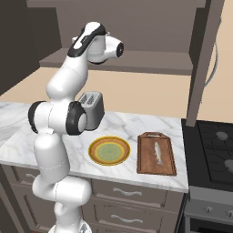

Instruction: Pick the fish from the plate and place it on the cutting board. Then pick the condiment bottle from the cabinet and place it next to the cutting board.

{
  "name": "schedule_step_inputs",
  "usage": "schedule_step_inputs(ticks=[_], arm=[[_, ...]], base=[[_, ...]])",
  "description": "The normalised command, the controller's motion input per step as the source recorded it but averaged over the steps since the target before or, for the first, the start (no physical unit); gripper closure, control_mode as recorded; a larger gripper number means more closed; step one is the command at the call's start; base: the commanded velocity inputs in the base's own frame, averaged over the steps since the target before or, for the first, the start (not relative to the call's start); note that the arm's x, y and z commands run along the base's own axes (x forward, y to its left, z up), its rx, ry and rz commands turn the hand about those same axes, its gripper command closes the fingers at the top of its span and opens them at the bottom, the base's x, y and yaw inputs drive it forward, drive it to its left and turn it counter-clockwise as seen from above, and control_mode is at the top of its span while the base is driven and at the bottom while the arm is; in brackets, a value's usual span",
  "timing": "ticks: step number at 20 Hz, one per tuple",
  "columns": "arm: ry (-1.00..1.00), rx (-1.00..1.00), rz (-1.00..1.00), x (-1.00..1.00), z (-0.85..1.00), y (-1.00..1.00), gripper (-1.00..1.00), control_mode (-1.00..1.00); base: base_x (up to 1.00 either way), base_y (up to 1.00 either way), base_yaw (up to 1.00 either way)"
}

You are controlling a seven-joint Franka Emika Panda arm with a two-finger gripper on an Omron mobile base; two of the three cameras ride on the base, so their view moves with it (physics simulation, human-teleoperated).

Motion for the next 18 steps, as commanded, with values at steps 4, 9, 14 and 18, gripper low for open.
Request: schedule_step_inputs(ticks=[4, 9, 14, 18], arm=[[0.00, 0.00, 0.00, 0.00, 0.00, 0.00, 1.00, -1.00], [0.00, -0.01, 0.00, -0.15, 0.01, 0.12, 1.00, -1.00], [0.01, -0.02, 0.00, -0.34, 0.06, 0.19, 1.00, -1.00], [0.02, -0.01, 0.00, -0.38, 0.09, 0.18, 1.00, -1.00]], base=[[0.00, 0.00, 0.00], [0.00, 0.00, 0.00], [0.00, 0.00, 0.00], [0.00, 0.00, 0.00]])
